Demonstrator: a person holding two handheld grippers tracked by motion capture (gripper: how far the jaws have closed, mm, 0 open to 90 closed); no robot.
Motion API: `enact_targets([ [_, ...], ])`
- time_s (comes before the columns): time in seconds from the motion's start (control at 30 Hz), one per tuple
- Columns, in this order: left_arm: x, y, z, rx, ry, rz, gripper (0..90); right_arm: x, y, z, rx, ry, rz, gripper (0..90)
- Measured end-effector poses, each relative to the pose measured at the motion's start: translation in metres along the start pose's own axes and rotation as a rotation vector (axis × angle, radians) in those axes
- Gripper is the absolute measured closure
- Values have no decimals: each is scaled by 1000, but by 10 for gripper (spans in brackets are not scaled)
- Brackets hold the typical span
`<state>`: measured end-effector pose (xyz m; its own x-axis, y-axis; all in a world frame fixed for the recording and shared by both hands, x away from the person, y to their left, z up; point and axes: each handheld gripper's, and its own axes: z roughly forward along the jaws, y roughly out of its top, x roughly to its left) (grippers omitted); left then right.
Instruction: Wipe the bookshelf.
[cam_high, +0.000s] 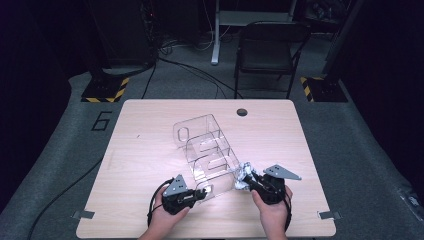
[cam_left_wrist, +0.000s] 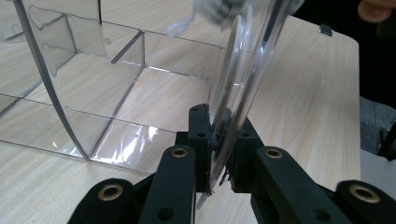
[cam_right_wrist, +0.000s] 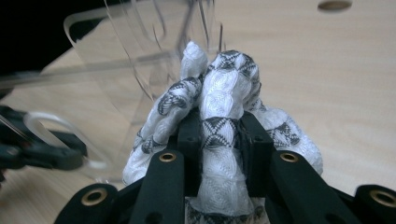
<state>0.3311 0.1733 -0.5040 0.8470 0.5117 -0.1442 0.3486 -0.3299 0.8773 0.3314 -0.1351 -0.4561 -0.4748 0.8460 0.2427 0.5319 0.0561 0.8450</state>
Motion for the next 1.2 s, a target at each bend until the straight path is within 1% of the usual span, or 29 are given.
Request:
enact_targets([
  [0.07,0,0,0,-2,3,-2,823,-2,-8,6,33,5,19,738],
  [0.13,0,-1,0,-9,-1,-15,821,-5,-9,5,31,25,45,738],
  [0.17,1,-1,0,-2,-15,-23,819,-5,-5,3,15,28,48,737],
  [0.2,1,-1,0,-13,-10,-28,817,-4,-1,-1,-9,32,48,737],
  [0.23,2,-2,0,-7,-18,-23,816,-2,4,-6,-34,32,50,737],
  [0.27,2,-2,0,-9,-12,-20,815,1,10,-10,-58,37,35,737],
  [0.3,2,-2,0,-1,-16,-15,814,3,13,-13,-64,33,30,736],
  [0.33,2,-2,0,-5,-11,-20,815,5,15,-13,-72,33,15,736],
  [0.37,2,-1,0,-3,-14,-21,815,7,14,-12,-72,22,9,736],
  [0.4,2,-1,1,-5,-14,-20,815,7,11,-10,-66,15,12,736],
  [0.47,2,-1,1,-6,-15,-25,814,4,4,-4,-48,20,44,735],
  [0.53,1,-1,1,-9,-12,-24,813,1,-5,5,-6,11,50,735],
  [0.57,1,-1,1,-10,-12,-24,813,-1,-8,9,17,7,41,735],
  [0.63,1,-1,1,-9,-12,-23,814,-3,-11,12,37,15,54,734],
  [0.7,1,-1,1,-8,-12,-22,814,-4,-7,10,32,19,53,734],
  [0.73,1,-1,1,-2,-19,-20,814,-5,-3,8,14,24,53,734],
  [0.8,1,-1,1,-5,-9,-15,815,-5,7,2,-22,32,77,734],
  [0.83,0,0,1,-4,-6,-10,817,-6,10,0,-31,32,65,734],
  [0.9,0,0,2,0,-7,-7,819,-5,10,1,-34,27,60,734],
  [0.97,0,0,2,0,-5,-4,820,-6,4,6,-12,24,74,733],
  [1.03,-1,0,1,7,-10,0,821,-9,-7,15,16,21,78,733],
  [1.07,-1,0,2,5,-11,9,822,-11,-11,18,36,23,76,733],
  [1.1,-2,0,2,2,-16,-2,822,-11,-18,24,74,25,85,733],
  [1.13,-1,1,2,7,-11,17,823,-11,-23,30,95,23,77,733],
  [1.17,-1,1,1,11,-14,18,824,-10,-28,35,117,11,75,734],
  [1.2,-1,1,1,14,-19,20,824,-10,-31,37,121,9,74,733],
])
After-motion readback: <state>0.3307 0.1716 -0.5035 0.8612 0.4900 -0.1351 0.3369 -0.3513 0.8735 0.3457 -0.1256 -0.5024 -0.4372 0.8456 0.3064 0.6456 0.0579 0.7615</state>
